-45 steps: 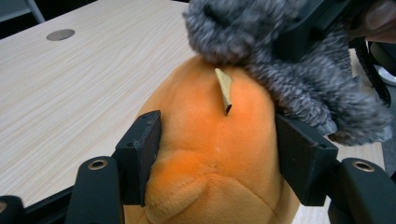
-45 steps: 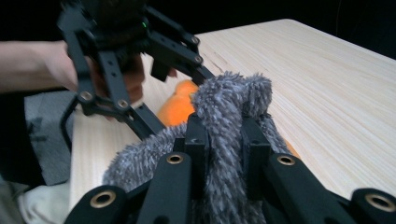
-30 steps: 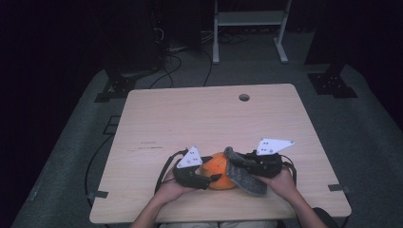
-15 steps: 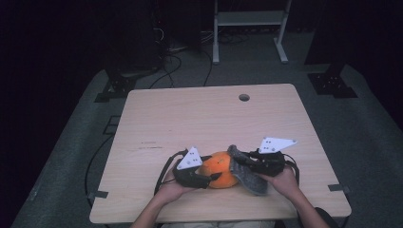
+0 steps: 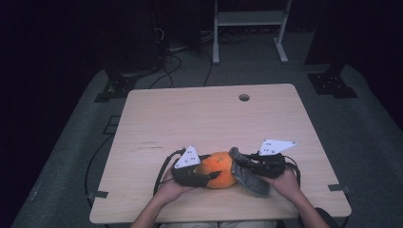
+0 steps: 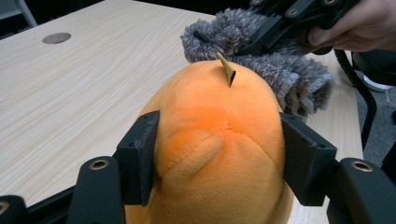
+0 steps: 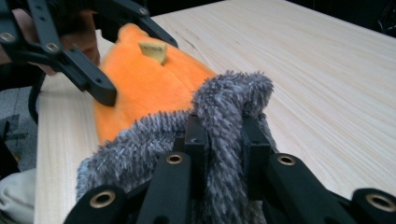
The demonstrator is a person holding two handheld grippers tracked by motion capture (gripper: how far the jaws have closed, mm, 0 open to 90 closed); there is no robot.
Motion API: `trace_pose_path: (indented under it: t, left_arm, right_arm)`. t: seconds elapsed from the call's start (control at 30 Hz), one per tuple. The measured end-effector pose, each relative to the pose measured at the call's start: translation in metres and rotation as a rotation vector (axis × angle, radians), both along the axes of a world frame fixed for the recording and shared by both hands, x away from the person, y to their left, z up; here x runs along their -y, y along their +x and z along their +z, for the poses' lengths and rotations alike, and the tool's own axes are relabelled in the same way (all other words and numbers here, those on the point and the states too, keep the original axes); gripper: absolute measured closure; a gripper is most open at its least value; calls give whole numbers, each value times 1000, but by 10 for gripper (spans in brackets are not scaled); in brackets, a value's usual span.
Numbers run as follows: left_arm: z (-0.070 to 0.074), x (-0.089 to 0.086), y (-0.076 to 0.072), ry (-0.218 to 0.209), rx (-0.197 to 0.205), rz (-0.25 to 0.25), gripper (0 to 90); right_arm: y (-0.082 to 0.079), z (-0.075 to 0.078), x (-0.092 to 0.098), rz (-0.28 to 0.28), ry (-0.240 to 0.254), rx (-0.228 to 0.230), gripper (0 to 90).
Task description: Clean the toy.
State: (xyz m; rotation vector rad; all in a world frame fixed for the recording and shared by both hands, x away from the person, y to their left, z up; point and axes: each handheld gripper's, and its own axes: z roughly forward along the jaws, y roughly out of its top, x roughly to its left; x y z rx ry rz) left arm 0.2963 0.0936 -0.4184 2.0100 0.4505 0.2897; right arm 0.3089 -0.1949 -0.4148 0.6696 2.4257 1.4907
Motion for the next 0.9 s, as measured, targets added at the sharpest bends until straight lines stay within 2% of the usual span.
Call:
trace_pose_path:
  t: [0.1, 0.13, 0.2, 0.23, 0.3, 0.37, 0.53, 0.63, 0.7, 0.77, 0.8, 0.87, 0.9]
  left_arm:
    - [-1, 2, 0, -4, 2, 1, 363]
    - [-1, 2, 0, -1, 5, -2, 352]
    - [-2, 1, 2, 0, -11, -13, 284]
    - [-2, 0, 5, -13, -32, -26, 242]
    - [-4, -3, 8, -40, -64, -33, 190]
    - [-7, -3, 11, -38, -66, -29, 166]
    - [-11, -1, 10, -30, -54, -24, 177]
    - [-9, -3, 7, -17, -12, 2, 289]
    - [-7, 0, 6, -7, 5, 8, 331]
    - [-5, 4, 2, -6, 18, -2, 347]
    - [-3, 6, 1, -9, 24, -9, 353]
    - [-1, 8, -2, -2, 32, -15, 356]
    - [-2, 8, -2, 6, 34, -13, 356]
  right_arm:
    - [-7, 9, -5, 52, 89, 14, 763]
    - [-8, 11, -9, 70, 94, 20, 763]
    - [-6, 8, -14, 69, 59, 24, 763]
    - [-3, 6, -13, 65, 60, 10, 763]
    - [0, 3, -8, 40, 38, 9, 763]
    - [3, 0, -3, 24, 46, -18, 762]
    - [6, -4, -1, 8, 22, -16, 762]
    - [7, -4, 1, -9, 4, -15, 762]
    - [4, 2, 1, -8, 34, -3, 762]
    - [-3, 12, -2, 32, 99, 24, 762]
    - [-6, 16, -5, 56, 115, 38, 762]
    - [-7, 16, -12, 72, 85, 53, 762]
    - [-5, 12, -12, 67, 70, 45, 762]
